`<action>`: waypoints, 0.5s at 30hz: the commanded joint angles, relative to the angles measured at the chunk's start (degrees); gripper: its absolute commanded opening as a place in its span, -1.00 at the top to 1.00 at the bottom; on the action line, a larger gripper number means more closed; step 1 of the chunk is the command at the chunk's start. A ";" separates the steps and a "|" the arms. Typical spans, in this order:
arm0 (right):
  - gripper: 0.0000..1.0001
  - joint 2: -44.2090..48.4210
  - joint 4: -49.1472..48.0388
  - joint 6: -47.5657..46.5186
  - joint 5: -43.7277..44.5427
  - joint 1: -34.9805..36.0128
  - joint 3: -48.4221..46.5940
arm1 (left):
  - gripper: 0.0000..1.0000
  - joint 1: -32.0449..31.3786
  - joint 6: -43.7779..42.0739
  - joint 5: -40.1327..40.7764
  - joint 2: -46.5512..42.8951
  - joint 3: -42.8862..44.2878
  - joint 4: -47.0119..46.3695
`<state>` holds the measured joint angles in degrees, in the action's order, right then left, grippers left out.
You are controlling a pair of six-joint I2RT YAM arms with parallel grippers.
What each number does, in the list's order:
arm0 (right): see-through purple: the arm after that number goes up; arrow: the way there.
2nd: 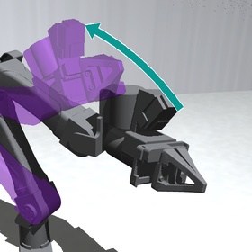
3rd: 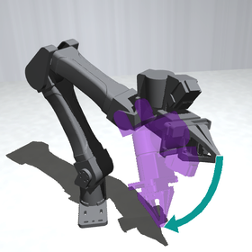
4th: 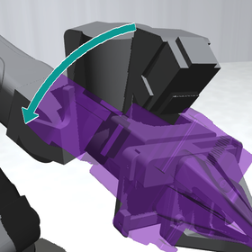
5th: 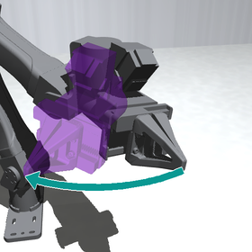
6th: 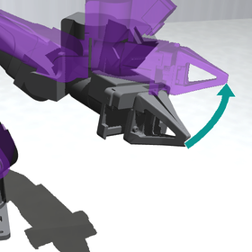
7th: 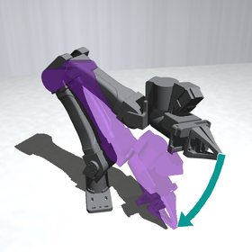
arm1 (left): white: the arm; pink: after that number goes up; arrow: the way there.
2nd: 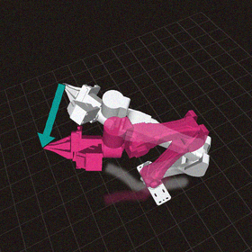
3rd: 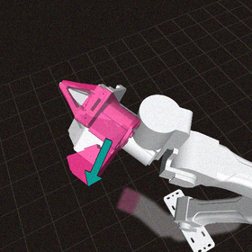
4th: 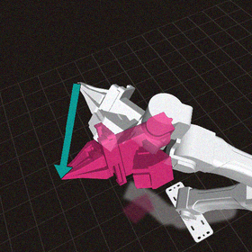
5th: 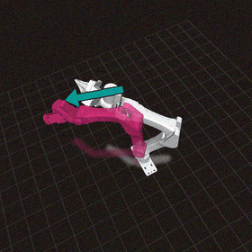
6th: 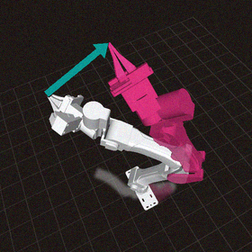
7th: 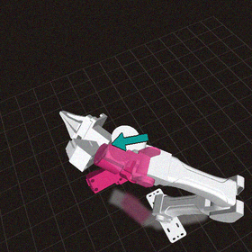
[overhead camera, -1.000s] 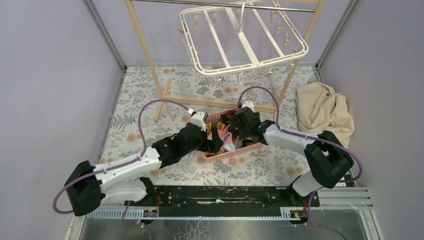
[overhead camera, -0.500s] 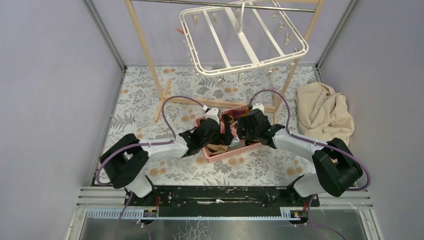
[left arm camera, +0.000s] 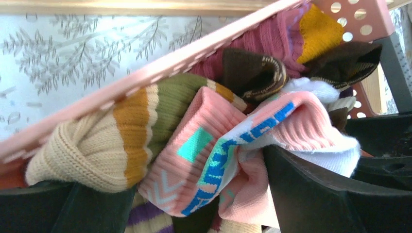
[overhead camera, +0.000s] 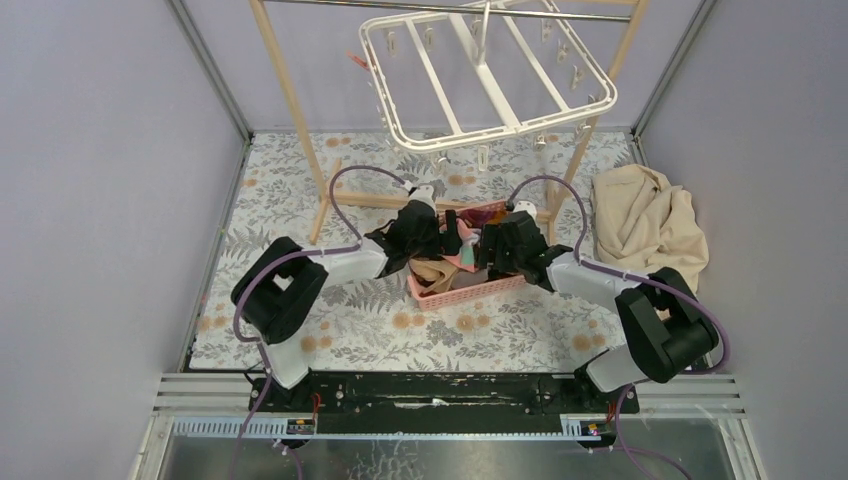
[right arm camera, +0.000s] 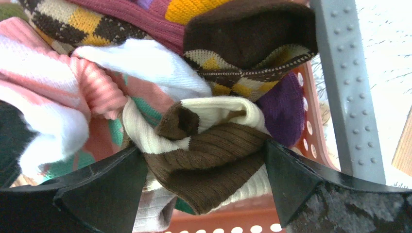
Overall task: Remove the socks clipped to the hanger
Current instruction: Move the bin to the center of the board.
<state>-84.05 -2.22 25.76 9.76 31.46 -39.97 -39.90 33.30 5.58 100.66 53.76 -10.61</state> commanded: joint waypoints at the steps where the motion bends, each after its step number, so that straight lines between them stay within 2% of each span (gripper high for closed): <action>1: -0.87 -3.63 -0.02 -0.40 -0.07 -6.00 -0.08 | -0.97 3.01 -5.39 2.48 4.38 6.06 1.08; 7: -0.87 -8.39 -2.17 -1.76 -0.68 -11.43 -2.36 | -0.97 3.85 -7.11 1.96 7.13 10.91 2.23; 15: -0.86 -16.30 -3.69 -0.41 -1.56 -12.24 -9.11 | -0.97 8.62 -8.85 0.95 9.28 13.81 2.60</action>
<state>-94.63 -8.62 24.01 5.19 22.02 -47.11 -35.86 29.23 2.55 108.29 65.60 -10.79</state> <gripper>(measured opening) 0.928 0.986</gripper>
